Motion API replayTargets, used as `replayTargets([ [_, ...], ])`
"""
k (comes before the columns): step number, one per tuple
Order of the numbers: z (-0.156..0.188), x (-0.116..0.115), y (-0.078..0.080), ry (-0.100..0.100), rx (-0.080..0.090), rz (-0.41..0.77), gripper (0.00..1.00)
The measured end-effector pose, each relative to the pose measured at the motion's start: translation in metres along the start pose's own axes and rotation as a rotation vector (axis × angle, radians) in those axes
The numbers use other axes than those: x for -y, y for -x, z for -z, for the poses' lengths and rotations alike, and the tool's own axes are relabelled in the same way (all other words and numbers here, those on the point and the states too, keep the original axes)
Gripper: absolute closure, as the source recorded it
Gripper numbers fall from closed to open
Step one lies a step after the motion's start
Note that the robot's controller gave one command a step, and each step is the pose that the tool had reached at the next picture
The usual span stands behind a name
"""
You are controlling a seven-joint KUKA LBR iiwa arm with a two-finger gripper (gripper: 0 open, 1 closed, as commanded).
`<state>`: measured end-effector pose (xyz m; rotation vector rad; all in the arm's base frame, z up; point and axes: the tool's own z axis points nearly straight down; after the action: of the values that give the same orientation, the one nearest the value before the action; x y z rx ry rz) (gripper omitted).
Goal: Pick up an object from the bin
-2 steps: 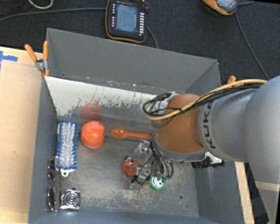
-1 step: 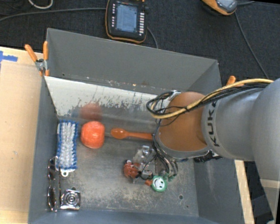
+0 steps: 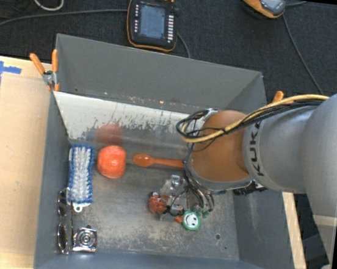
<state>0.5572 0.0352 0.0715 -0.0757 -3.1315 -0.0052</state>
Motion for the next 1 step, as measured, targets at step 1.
replayTargets([
  [1, 0.0022, -0.0001, -0.0003, 0.000, -0.001, 0.000, 1.00],
])
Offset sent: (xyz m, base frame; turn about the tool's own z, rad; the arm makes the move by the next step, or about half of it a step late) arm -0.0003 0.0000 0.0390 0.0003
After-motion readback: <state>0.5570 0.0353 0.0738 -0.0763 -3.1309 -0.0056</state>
